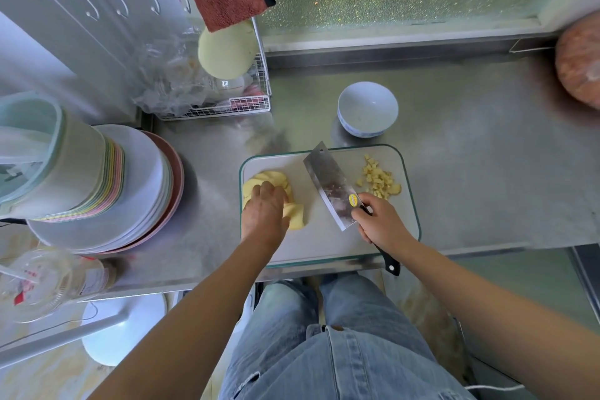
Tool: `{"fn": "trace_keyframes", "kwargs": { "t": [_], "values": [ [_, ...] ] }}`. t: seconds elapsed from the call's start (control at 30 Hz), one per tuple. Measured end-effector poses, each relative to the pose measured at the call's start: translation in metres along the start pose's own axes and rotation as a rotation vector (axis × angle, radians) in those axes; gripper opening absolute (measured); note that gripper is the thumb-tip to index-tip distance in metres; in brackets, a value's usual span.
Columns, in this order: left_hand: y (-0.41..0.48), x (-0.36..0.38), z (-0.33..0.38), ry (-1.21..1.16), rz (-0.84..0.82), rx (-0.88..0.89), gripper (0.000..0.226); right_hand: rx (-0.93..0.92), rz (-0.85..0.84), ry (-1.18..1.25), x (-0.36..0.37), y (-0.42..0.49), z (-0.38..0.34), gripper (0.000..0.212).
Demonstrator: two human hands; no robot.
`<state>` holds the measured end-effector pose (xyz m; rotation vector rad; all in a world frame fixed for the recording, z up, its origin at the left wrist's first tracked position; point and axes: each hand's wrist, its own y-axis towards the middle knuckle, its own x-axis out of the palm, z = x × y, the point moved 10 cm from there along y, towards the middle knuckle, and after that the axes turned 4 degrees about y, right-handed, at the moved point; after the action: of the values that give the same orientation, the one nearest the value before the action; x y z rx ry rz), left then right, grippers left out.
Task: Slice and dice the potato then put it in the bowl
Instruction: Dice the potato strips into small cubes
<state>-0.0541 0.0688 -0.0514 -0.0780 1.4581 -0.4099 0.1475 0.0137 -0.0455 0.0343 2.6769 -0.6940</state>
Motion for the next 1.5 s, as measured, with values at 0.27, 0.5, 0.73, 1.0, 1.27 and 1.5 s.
{"fn": "trace_keyframes", "kwargs": {
  "t": [0.27, 0.5, 0.73, 1.0, 1.27, 1.5],
  "values": [
    [0.017, 0.013, 0.008, -0.852, -0.13, -0.28, 0.024, -0.12, 0.077, -0.051, -0.024, -0.002, -0.005, 0.025],
    [0.026, 0.026, 0.039, -0.608, -0.146, -0.23, 0.024, -0.165, 0.122, -0.279, -0.043, -0.007, 0.001, 0.03],
    [0.019, 0.024, 0.042, -0.46, -0.086, -0.265, 0.029, -0.222, 0.067, -0.459, -0.029, -0.012, 0.005, 0.019],
    [0.01, 0.03, 0.039, -0.562, -0.081, -0.399, 0.029, -0.35, -0.026, -0.608, -0.028, -0.012, -0.008, 0.034],
    [0.008, 0.034, 0.061, -0.413, -0.12, -0.184, 0.064, -0.324, 0.039, -0.492, -0.041, 0.0, -0.012, 0.026],
    [0.011, 0.029, 0.064, -0.331, -0.061, -0.159, 0.058, -0.291, 0.071, -0.473, -0.046, -0.008, 0.002, 0.024]
  ]
}}
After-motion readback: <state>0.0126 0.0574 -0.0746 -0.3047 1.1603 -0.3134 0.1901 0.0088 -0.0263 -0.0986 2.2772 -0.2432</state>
